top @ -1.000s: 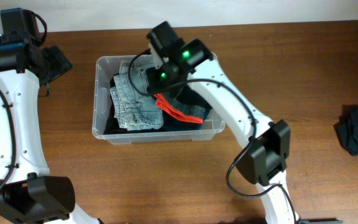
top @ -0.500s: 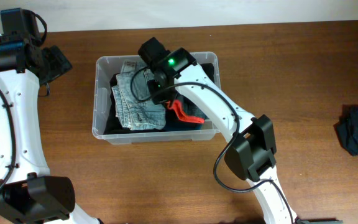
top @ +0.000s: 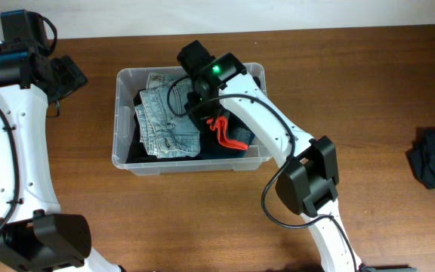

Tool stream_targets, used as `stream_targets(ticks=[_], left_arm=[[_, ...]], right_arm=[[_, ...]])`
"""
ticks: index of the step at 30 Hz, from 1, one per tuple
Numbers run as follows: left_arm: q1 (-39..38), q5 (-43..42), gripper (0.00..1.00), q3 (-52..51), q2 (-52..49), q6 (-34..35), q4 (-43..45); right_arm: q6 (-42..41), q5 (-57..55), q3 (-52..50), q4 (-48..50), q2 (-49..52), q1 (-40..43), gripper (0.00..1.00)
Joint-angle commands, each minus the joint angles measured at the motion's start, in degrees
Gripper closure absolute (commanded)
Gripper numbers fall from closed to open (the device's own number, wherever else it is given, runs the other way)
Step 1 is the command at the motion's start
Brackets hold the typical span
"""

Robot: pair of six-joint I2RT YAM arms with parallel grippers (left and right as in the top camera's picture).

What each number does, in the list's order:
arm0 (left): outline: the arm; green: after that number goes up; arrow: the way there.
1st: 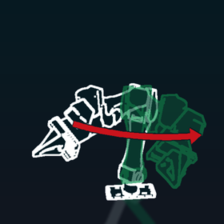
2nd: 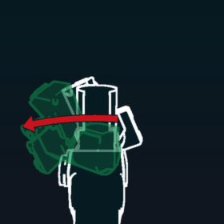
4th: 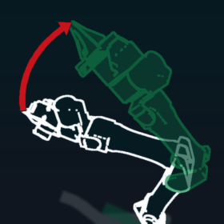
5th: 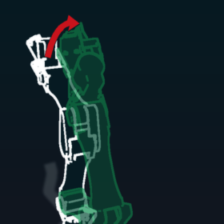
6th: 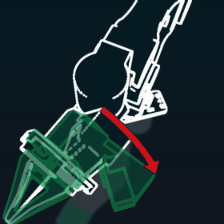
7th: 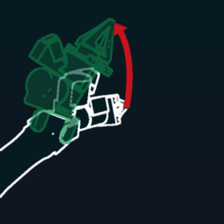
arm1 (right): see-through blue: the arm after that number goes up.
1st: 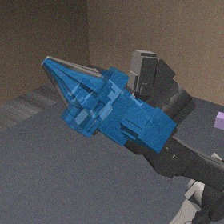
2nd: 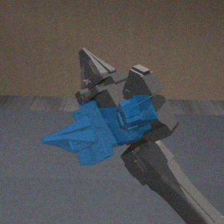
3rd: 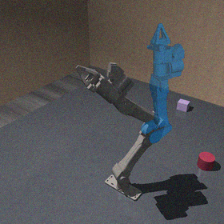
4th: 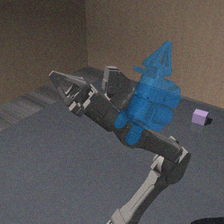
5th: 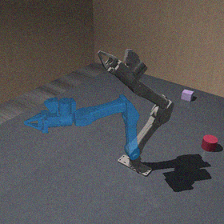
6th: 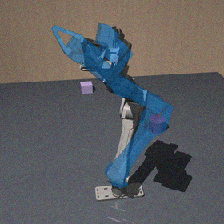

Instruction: Pack container

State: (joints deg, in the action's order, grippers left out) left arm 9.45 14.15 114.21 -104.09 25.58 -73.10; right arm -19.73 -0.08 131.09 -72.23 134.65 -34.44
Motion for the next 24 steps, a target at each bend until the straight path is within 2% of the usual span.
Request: stream_targets(ticks=[1, 7, 14, 18, 24], left_arm=[[0.20, 0.22, 0.01, 0.35, 1.14, 0.55, -0.07], [0.20, 0.22, 0.01, 0.35, 1.14, 0.55, -0.07], [0.20, 0.22, 0.01, 0.35, 1.14, 0.55, -0.07], [0.20, 0.22, 0.01, 0.35, 1.14, 0.55, -0.07], [0.20, 0.22, 0.01, 0.35, 1.14, 0.55, -0.07]], right_arm=[[-0.68, 2.01, -0.07, -0.72, 2.62, -0.55, 0.96], [-0.66, 0.98, 0.70, -1.95, 0.48, -0.90, 0.96], [-0.63, -6.23, 8.04, -5.64, -7.41, 1.11, 0.96], [-0.63, -9.51, 11.85, -6.99, -11.08, 3.37, 0.94], [-0.66, -9.40, 11.02, -7.32, -11.47, 8.39, 0.94]])
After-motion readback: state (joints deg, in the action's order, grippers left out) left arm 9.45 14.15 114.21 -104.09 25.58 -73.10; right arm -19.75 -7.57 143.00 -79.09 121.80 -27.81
